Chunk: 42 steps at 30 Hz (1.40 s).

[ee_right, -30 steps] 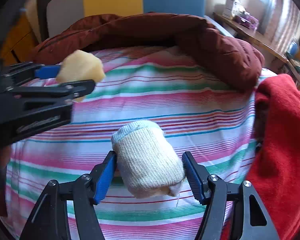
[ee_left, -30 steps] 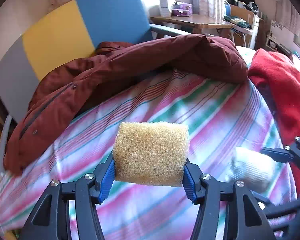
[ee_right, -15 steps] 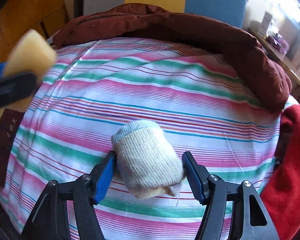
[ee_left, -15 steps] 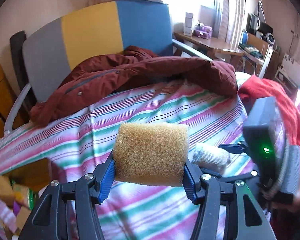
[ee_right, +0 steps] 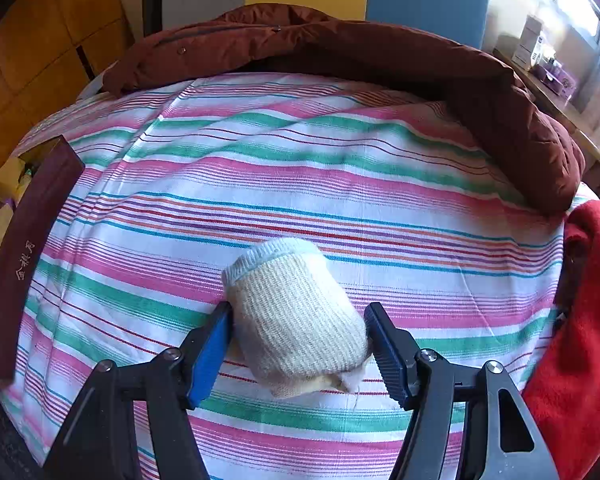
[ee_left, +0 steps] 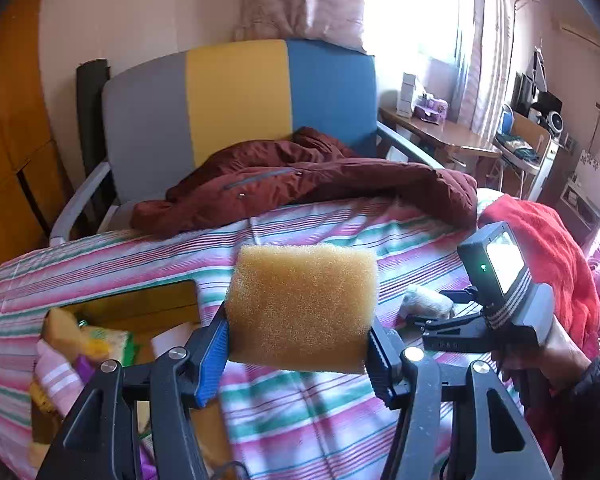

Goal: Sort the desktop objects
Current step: 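Lift the sponge and sock and carry both over the gold tray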

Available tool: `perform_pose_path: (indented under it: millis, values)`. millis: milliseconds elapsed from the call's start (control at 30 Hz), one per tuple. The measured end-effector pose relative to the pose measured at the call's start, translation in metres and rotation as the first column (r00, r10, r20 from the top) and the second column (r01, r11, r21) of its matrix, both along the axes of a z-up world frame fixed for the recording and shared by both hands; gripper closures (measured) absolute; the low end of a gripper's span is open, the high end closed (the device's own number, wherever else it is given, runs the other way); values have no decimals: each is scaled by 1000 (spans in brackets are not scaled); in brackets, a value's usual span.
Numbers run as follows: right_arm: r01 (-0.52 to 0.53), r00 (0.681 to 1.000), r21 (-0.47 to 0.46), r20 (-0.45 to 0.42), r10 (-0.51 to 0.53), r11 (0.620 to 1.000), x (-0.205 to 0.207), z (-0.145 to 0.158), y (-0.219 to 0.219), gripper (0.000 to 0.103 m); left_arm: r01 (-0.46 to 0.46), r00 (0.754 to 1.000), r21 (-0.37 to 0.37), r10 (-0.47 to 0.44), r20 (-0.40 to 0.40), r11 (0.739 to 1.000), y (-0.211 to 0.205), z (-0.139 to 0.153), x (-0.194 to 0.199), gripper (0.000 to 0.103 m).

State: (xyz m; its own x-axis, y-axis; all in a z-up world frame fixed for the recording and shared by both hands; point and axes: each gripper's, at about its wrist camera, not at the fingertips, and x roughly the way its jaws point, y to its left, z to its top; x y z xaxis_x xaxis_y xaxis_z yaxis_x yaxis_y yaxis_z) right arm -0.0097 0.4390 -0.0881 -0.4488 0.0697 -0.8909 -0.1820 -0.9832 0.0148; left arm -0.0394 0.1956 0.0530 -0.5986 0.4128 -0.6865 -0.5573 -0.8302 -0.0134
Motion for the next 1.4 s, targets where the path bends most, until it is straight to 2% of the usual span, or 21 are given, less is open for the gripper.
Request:
perform_pose_path:
  millis: [300, 367, 433, 600, 667, 700, 733, 900, 1067, 1300, 1367, 1400]
  values:
    - [-19, 998, 25, 63, 17, 1000, -6, -5, -35, 43, -70, 997, 7, 71, -27, 997, -60, 4, 8, 43]
    - [-28, 997, 34, 76, 25, 999, -8, -7, -47, 48, -95, 995, 4, 95, -25, 995, -75, 0, 8, 43]
    - [-33, 997, 28, 73, 31, 999, -9, -6, -56, 58, -116, 993, 6, 116, -17, 993, -89, -4, 7, 43]
    - [-14, 997, 15, 73, 13, 1000, -13, -7, -68, 59, -171, 985, 2, 171, -16, 985, -120, -15, 6, 43]
    - [2, 997, -10, 73, -1, 1000, -13, -5, -69, 46, -181, 983, 1, 181, -12, 983, -126, -19, 6, 43]
    - [10, 997, -21, 75, -8, 1000, -13, -6, -68, 30, -187, 982, 2, 187, -8, 982, -129, -22, 5, 43]
    - [14, 997, -26, 72, -12, 1000, -12, -5, -68, 19, -192, 981, 2, 192, -8, 981, -132, -24, 5, 43]
    - [48, 998, -29, 28, -47, 998, -7, 6, -66, 0, -195, 981, 2, 195, -3, 981, -143, -36, 5, 43]
    - [108, 994, -3, 8, -108, 994, -3, 19, -56, 0, -202, 979, 7, 202, 24, 979, -159, -49, 1, 43]
    - [101, 994, 62, 40, -104, 993, -26, 16, -50, 1, -237, 970, 16, 236, 57, 971, -181, -60, -5, 43]
    - [96, 994, 85, 52, -101, 992, -31, 13, -52, 12, -242, 969, 17, 241, 62, 970, -187, -62, -5, 43]
    - [98, 992, 102, 66, -105, 990, -35, 10, -54, 32, -242, 969, 17, 240, 62, 970, -188, -63, -6, 43]
